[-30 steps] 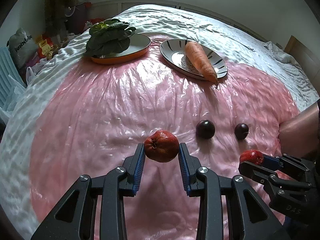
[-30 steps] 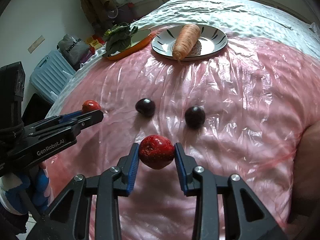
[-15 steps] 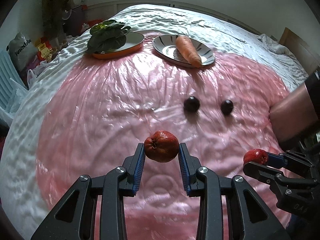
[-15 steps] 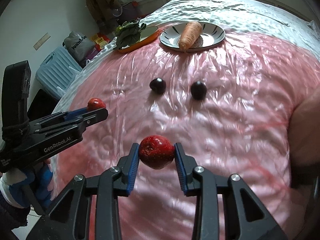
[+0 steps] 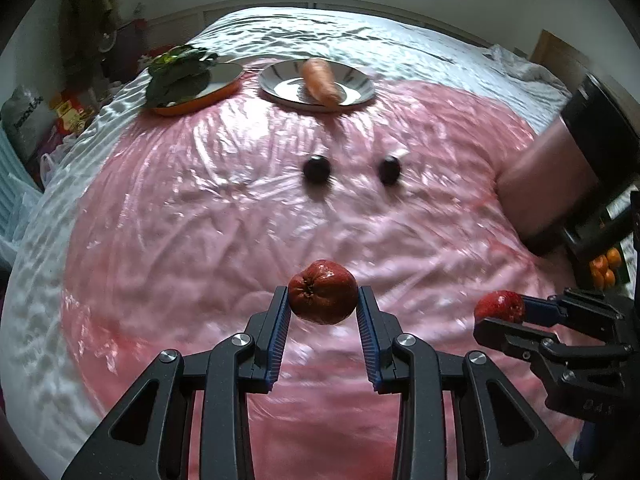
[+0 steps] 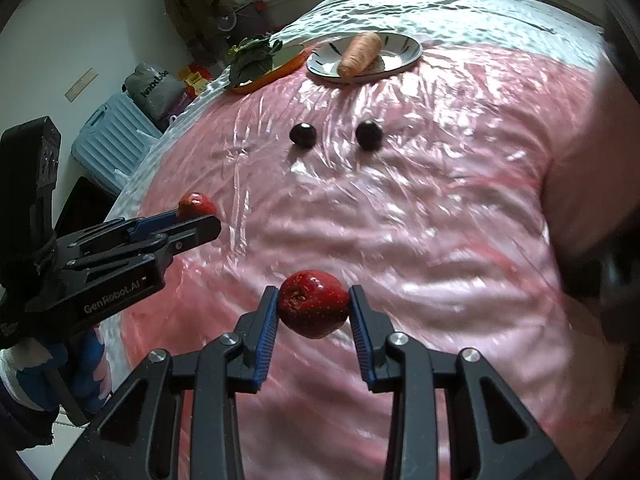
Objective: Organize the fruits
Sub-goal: 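Carry both held red apples toward the green tray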
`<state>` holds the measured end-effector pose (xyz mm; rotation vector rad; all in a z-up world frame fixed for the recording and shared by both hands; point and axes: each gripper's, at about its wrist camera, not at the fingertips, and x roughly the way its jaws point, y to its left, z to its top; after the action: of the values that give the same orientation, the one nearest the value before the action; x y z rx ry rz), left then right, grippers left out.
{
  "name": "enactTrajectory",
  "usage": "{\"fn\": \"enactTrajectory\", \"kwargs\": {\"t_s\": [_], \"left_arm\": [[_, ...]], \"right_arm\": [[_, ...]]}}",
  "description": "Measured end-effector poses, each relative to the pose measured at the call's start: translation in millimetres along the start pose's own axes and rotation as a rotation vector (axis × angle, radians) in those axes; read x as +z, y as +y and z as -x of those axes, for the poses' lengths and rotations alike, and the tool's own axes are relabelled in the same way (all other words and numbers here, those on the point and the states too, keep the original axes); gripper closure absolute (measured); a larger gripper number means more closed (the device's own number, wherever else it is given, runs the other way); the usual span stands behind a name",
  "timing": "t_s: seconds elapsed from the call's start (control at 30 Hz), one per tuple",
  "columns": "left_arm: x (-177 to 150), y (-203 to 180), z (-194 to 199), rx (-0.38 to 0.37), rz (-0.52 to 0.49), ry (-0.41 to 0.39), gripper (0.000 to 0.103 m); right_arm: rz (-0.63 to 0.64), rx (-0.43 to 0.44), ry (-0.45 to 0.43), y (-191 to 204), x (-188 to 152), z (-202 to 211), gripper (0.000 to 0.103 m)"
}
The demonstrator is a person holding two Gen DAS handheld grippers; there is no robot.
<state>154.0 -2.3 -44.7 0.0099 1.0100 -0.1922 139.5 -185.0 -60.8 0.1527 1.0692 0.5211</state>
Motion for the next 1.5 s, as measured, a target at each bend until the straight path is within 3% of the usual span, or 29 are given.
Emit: {"fn": "enactTrajectory", "kwargs": {"t_s": [0.8,1.2,1.5], "left_arm": [[-29,-152,16,-0.183,-0.250,0.069,0.074],[-34,-252,17,-0.320,-0.383,0.094,0.074],[-16,-325,11,-0.400,-0.448,0.075,0.074]], "right_arm": [[-0.135,-0.099,-0.016,-87,-59,81,0.043],[-0.262,-0.207,-0.076,-164,-87,147,0.043],[-0.366,-0.312,-0.145,-229,-104,191,0.043]]}}
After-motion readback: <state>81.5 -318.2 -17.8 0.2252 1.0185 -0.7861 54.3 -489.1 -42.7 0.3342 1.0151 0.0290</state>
